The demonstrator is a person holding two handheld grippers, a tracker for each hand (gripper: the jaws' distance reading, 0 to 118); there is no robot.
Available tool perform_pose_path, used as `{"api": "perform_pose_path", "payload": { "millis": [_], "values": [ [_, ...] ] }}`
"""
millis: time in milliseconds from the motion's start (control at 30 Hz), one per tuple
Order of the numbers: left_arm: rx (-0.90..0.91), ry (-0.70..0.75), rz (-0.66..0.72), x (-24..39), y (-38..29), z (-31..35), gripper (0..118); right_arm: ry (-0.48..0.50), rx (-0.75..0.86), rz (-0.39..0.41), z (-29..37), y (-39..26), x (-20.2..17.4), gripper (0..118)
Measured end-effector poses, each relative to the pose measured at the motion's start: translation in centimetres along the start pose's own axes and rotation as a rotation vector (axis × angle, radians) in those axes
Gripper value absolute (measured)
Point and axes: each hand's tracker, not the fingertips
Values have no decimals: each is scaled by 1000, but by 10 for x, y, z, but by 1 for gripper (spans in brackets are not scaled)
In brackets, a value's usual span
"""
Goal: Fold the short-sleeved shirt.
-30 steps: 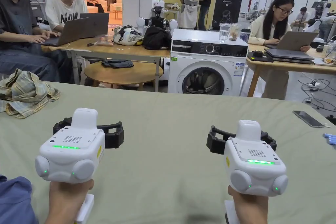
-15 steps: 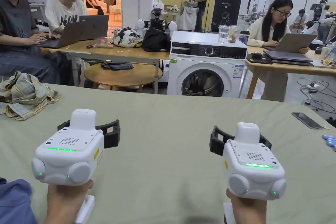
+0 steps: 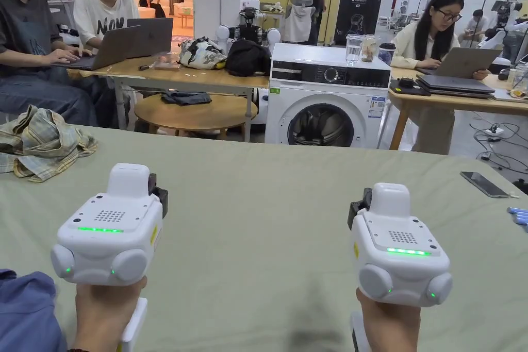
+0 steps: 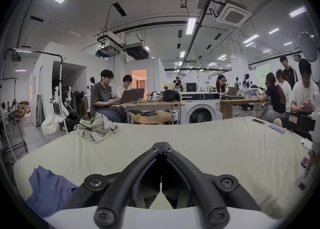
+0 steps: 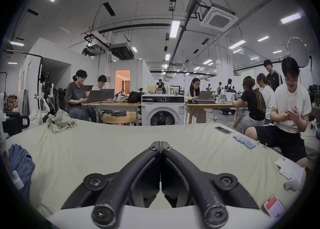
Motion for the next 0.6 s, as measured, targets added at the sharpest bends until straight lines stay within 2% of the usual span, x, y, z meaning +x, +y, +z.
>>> {"api": "perform_pose_path", "payload": {
  "millis": [233,433,500,600],
  "values": [
    [-54,26,9,-23,8,7,0,4,-21,1,2,9,-21,0],
    [-135,98,39,-80,19,30,0,136,-42,28,5,14,-92,0],
    [-162,148,39,-99,22,43,0,150,-55,42,7,12,-118,0],
    [-212,203,42,-131,25,61,0,216,-94,24,11,6,-153,0]
  ]
}}
